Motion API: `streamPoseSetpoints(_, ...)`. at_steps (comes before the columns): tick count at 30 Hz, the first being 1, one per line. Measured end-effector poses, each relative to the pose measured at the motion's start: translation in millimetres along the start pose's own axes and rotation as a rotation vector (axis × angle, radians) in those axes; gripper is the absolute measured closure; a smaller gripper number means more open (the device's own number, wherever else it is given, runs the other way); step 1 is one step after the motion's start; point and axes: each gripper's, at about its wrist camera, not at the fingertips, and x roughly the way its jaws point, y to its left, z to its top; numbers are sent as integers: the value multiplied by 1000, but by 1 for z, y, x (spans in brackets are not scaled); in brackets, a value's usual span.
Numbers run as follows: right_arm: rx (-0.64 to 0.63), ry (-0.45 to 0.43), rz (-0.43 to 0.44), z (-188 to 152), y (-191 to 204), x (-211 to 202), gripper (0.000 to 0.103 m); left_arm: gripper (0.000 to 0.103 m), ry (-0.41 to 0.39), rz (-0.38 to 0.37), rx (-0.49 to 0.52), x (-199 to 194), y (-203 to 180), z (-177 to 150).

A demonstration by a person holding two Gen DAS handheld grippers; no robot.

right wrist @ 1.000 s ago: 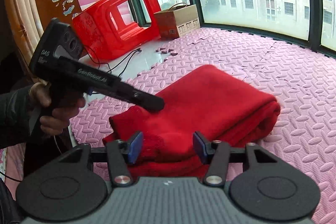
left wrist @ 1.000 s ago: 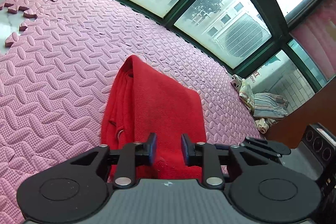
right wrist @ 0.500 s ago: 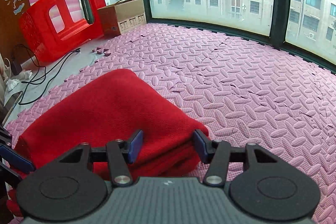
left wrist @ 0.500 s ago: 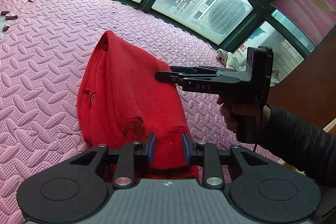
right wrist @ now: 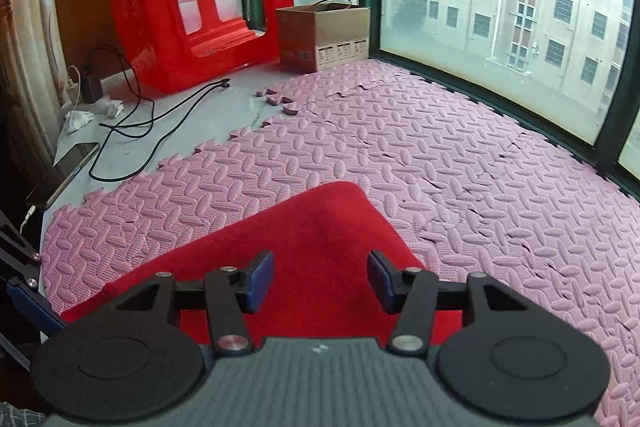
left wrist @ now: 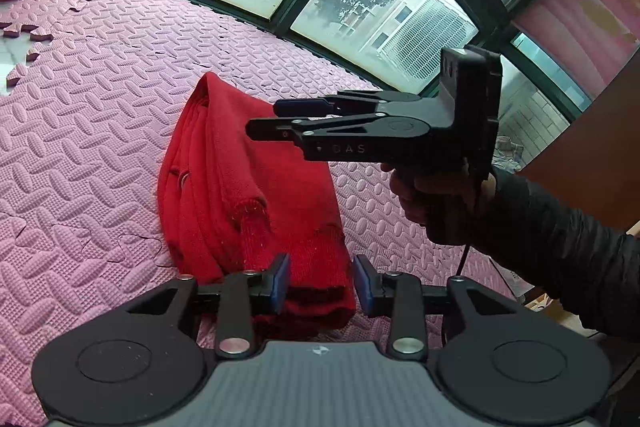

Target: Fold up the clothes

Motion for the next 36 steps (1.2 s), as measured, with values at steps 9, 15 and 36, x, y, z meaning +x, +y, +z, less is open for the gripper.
streamPoseSetpoints(9,-33,49,10,3,20,42,49,66,-1,19,-68,-2,15,-7)
streamPoseSetpoints(15,-44,33,30,10,23,12,50,64,-9,12,-96,-8,26,-10)
streamPoseSetpoints(36,119,48,-9,11,-40,-14,45,62,59,37,-207,19,41,-34)
